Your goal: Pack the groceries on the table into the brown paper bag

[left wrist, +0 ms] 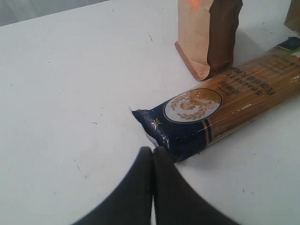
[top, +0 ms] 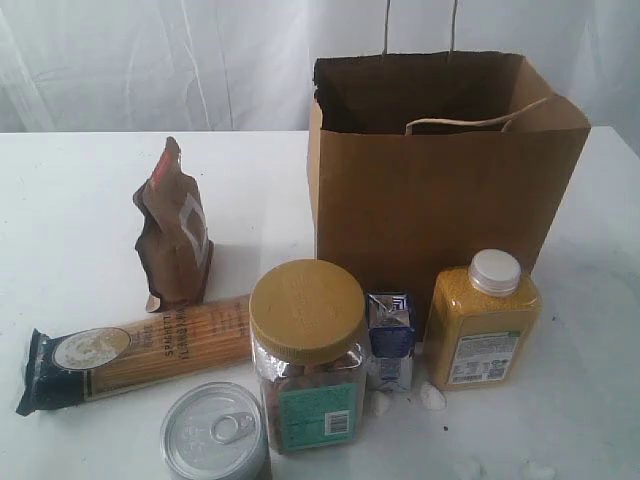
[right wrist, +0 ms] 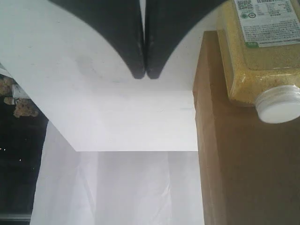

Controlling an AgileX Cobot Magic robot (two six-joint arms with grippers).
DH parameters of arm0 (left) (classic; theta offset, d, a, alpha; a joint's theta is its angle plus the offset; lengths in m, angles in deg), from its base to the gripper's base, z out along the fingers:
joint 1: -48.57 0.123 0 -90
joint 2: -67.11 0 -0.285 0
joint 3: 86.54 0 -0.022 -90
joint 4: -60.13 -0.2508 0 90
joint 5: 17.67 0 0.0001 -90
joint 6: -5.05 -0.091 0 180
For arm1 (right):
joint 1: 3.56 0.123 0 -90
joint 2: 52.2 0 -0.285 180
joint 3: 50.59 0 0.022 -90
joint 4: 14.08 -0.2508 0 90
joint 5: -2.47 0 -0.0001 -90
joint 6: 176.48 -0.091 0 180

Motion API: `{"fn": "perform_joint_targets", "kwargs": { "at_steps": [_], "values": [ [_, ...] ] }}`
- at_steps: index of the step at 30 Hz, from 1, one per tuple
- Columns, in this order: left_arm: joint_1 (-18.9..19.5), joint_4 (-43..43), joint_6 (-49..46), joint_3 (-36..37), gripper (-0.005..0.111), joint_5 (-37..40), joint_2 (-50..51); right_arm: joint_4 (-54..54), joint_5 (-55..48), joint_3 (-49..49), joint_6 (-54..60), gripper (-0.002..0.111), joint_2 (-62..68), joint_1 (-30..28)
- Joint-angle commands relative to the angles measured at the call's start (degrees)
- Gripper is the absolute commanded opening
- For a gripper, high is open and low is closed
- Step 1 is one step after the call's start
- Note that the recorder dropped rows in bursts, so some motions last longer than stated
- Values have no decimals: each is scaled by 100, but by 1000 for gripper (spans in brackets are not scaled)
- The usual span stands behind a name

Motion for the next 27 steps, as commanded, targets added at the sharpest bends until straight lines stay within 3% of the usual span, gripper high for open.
{"fn": "perform_joint_targets", "kwargs": {
  "at_steps": [1,12,16,21,27],
  "values": [
    [25,14,10,15,0,17,-30,27,24,-31,-9,0,-37,-2],
    [25,14,10,15,0,17,-30,14,193,-31,-62,0,-37,-2],
    [25,14,10,15,0,17,-30,-826,701,-31,-1352,0,-37,-2],
    [25,14,10,15,0,17,-30,-974,1405,-31,-2485,0,-37,-2],
    [25,14,10,15,0,17,-30,-974,2383,-31,-2913,0,-37,-2]
  ]
}}
